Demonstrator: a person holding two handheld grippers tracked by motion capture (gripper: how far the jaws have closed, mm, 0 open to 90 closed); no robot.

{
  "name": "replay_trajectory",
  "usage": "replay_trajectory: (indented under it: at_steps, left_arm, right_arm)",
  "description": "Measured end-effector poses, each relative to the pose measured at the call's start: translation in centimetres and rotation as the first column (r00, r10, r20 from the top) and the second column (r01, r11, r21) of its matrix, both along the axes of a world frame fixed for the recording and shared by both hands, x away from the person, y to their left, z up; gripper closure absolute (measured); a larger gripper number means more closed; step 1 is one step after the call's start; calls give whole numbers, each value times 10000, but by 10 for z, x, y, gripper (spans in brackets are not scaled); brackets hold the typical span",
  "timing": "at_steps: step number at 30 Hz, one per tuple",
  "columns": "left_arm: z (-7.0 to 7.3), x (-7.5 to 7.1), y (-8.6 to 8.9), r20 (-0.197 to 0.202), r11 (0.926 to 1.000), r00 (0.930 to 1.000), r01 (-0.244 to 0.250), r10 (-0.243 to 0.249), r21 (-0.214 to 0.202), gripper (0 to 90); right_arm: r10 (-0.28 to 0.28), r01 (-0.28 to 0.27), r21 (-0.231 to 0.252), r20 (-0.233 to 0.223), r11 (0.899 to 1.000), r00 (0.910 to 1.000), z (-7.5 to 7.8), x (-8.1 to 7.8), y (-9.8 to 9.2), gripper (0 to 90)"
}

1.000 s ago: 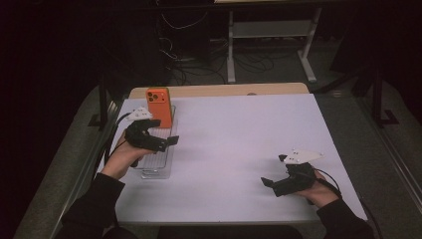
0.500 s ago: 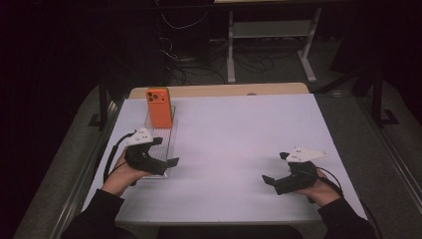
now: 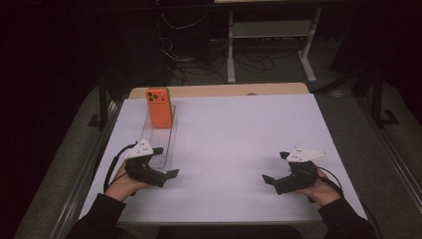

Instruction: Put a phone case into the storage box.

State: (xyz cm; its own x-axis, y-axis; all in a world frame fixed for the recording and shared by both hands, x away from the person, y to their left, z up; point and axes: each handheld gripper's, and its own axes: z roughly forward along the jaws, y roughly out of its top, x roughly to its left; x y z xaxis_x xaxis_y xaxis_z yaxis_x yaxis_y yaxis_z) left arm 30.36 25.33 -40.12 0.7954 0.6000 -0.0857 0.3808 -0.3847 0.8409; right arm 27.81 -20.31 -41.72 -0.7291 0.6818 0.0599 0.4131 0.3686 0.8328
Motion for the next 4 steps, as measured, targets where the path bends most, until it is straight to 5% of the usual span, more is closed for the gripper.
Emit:
replay_trajectory:
  at_steps: [4]
  left_arm:
    - [-1,0,0,-30,10000,10000,57,-56,17,2]
  right_arm:
    - [0,0,15,39,10000,10000,0,1,0,0]
